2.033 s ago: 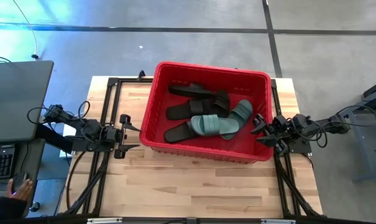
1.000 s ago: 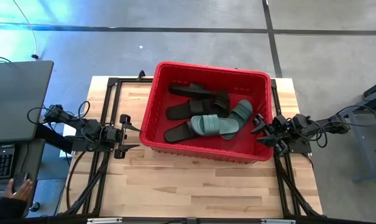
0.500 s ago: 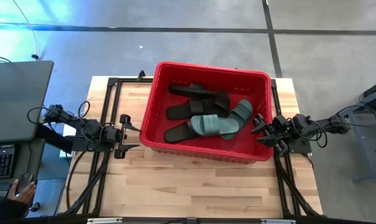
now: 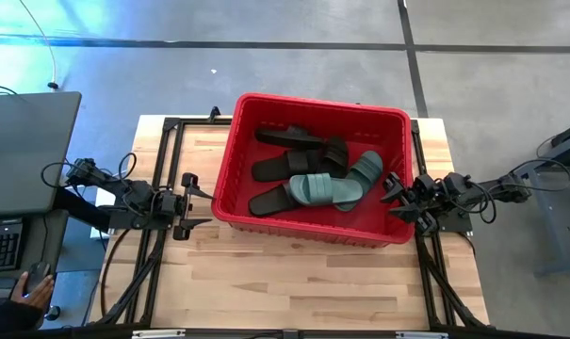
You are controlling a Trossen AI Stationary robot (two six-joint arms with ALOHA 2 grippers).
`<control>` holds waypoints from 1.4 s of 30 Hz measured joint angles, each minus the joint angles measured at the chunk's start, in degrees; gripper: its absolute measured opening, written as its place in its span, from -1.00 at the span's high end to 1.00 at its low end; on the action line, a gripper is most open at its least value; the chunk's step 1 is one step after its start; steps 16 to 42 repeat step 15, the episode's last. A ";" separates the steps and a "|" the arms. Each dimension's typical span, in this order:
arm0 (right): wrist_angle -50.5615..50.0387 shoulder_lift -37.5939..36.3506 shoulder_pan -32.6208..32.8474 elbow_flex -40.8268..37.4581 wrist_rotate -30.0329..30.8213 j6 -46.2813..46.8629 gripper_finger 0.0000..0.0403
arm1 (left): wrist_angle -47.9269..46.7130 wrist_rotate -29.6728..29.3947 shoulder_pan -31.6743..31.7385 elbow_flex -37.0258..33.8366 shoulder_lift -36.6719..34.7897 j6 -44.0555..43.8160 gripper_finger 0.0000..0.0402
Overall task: Pick and place slides into bin
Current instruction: Return to Home Position
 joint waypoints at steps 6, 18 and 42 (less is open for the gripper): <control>0.00 0.00 0.00 0.00 -0.01 0.00 0.21 | 0.00 -0.01 -0.01 0.00 0.00 -0.02 -0.35; 0.00 0.00 -0.01 0.00 0.01 0.00 0.24 | 0.00 0.00 -0.02 0.02 0.00 0.00 -0.35; 0.00 0.00 -0.01 0.00 0.01 0.00 0.24 | 0.00 0.00 -0.02 0.02 0.00 0.00 -0.35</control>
